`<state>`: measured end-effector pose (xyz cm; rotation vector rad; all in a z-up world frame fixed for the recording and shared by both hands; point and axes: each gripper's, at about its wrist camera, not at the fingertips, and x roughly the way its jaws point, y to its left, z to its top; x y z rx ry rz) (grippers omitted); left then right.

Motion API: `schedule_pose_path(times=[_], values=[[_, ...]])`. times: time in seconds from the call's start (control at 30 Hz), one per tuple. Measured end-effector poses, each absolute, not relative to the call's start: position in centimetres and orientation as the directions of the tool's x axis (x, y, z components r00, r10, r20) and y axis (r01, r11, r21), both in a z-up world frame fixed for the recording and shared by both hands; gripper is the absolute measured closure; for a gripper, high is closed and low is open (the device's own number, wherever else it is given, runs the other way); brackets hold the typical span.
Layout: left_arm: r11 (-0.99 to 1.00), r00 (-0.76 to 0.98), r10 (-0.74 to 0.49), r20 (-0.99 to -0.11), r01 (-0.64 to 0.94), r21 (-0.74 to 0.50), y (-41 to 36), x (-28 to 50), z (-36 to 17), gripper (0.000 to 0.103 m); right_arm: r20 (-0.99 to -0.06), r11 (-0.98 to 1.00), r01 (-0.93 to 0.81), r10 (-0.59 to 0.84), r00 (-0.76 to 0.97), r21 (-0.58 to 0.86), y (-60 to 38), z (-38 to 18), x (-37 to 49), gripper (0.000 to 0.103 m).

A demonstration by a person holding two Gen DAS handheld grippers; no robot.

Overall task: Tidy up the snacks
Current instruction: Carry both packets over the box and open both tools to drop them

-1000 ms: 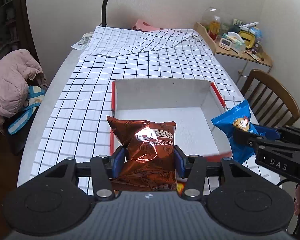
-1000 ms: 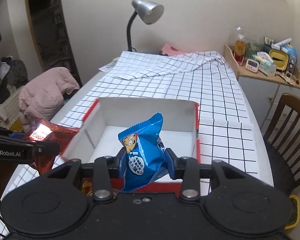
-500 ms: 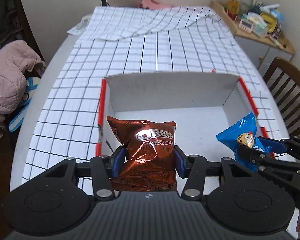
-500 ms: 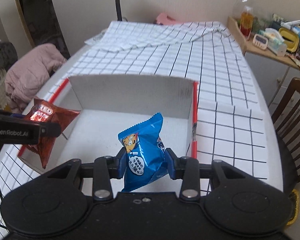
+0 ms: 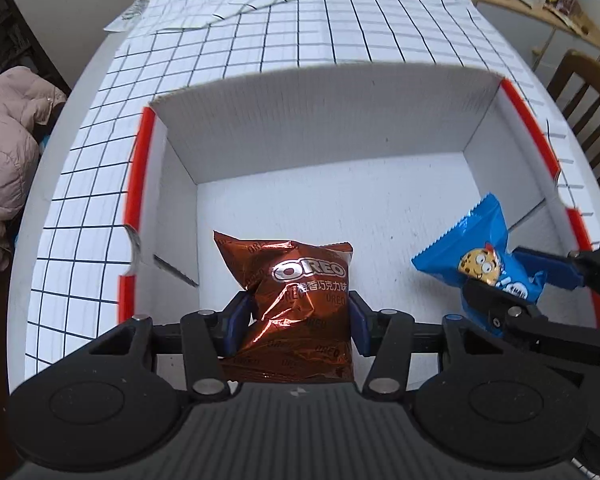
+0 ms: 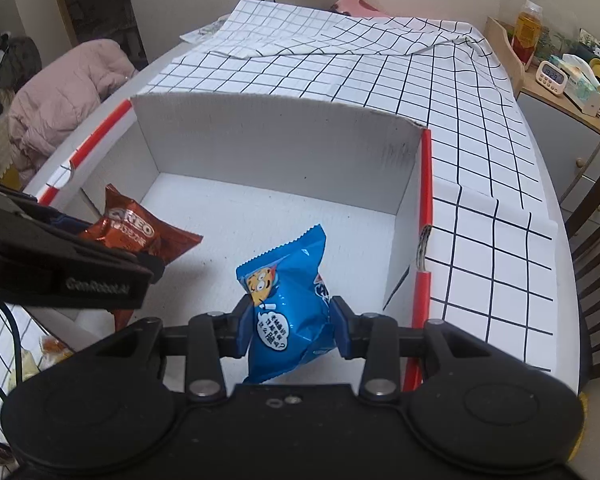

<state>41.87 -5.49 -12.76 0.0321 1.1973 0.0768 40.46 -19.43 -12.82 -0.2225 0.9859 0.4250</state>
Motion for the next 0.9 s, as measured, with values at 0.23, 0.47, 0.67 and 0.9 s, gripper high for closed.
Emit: schedule_pose_path(times=[0.23, 0.47, 0.67, 0.9], values=[[0.996, 0.357, 0.084, -0.93, -0.036, 0.076, -5.5, 41.4, -13.4, 0.049, -0.845, 0.881, -0.471, 0.22, 0.487, -0.043, -18.9, -13.1, 40.3, 0.062], [0.998, 0.396, 0.054, -0.917, -0.058, 0.034, -5.3, 41.4, -11.4, 0.043, -0.834, 0.889, -0.457, 0.231, 0.5, -0.028, -19.7, -12.0, 40.1, 0.056], [0.998, 0.446, 0.019, -0.895, -0.056, -0.007, -4.8, 40.0, -8.9, 0.042, -0.811, 0.9, -0.435, 0.266, 0.52, 0.016, -21.0, -9.8, 38.7, 0.043], [0.998, 0.503, -0.012, -0.864, -0.051, -0.043, -3.9, 37.4, -6.0, 0.04, -0.772, 0.906, -0.421, 0.296, 0.562, 0.042, -22.0, -6.8, 36.1, 0.032]])
